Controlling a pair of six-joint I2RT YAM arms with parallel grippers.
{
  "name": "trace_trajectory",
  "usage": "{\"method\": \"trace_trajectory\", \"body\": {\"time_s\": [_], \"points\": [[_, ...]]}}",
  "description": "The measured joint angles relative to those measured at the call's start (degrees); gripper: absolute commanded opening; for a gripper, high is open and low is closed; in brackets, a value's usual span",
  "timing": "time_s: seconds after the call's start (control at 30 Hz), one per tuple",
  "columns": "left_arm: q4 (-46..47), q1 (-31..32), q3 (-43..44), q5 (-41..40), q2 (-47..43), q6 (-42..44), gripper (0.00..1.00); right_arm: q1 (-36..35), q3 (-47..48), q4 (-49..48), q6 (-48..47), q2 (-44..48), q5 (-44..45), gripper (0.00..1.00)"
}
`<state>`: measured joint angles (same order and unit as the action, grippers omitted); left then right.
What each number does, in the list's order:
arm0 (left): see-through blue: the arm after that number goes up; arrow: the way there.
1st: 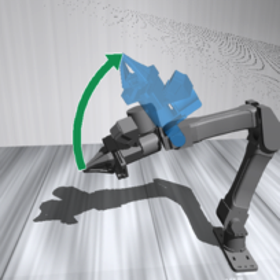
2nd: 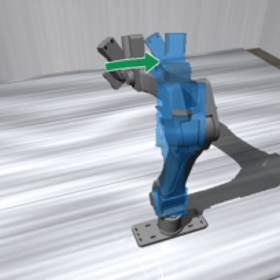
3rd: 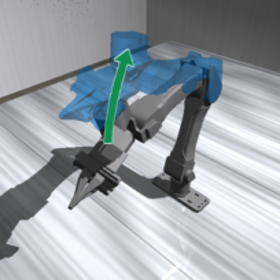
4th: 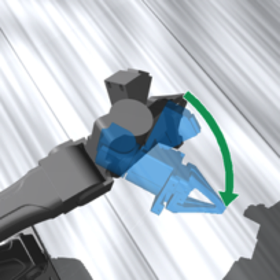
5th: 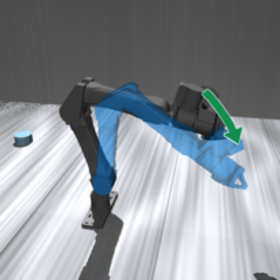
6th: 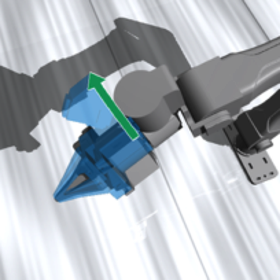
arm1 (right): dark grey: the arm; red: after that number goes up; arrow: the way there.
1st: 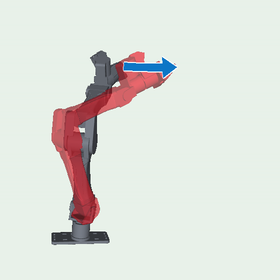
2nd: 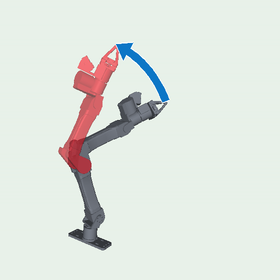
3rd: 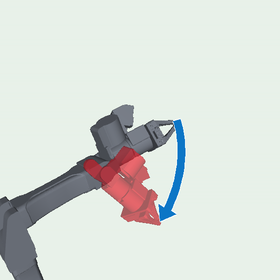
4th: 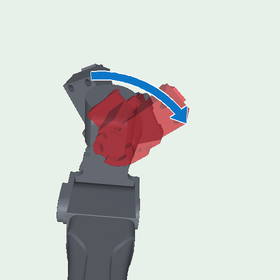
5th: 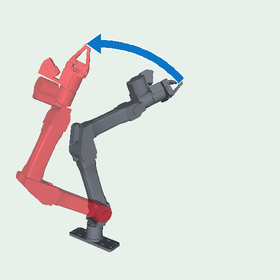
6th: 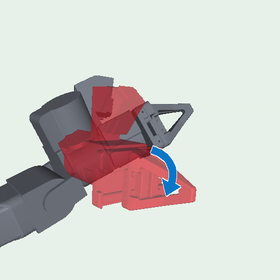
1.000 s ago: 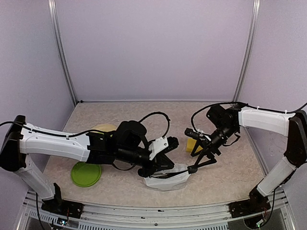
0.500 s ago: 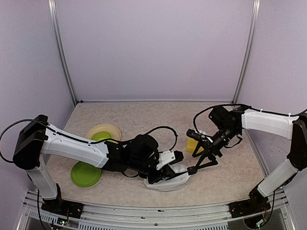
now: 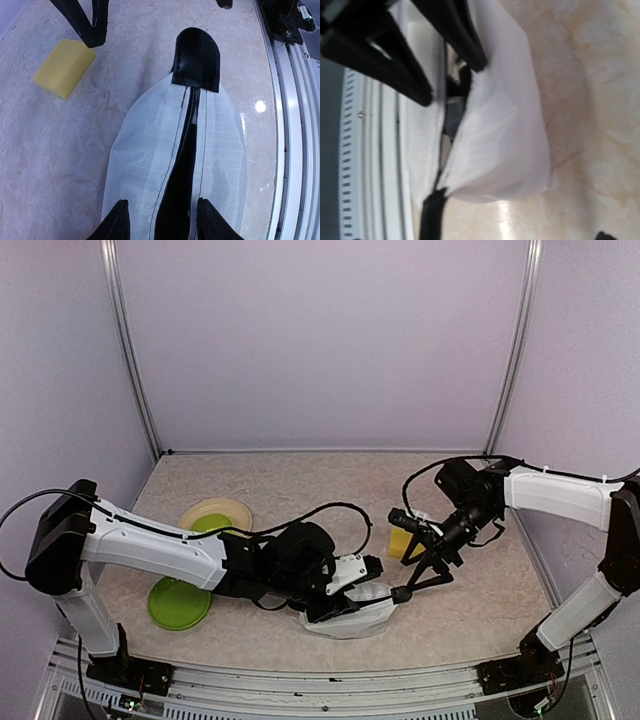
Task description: Sort the hair-cutting tools
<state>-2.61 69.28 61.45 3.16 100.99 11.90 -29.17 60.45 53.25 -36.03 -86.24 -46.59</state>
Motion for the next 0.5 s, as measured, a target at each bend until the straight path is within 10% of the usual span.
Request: {"method": "trace_trajectory", "body": {"time_s": [0.27,0.4,0.5], "points": [[-2.1,0.1,0.0,-8.1,-5.6,-3.7,0.54,2.4,-0.1,-11.6,6.3,6.5,13.9,1.00],[1.0,-1.4,-2.2,-12.4,-11.6,-8.0,0.64,5.5,-0.4,-18.5,5.5,9.9,18.0,0.64],[6.3,-3.7,-6.8,-20.0,-16.5,-14.0,0.90,5.7,-0.5,-19.8,3.1,6.2,19.5,0.48]]}}
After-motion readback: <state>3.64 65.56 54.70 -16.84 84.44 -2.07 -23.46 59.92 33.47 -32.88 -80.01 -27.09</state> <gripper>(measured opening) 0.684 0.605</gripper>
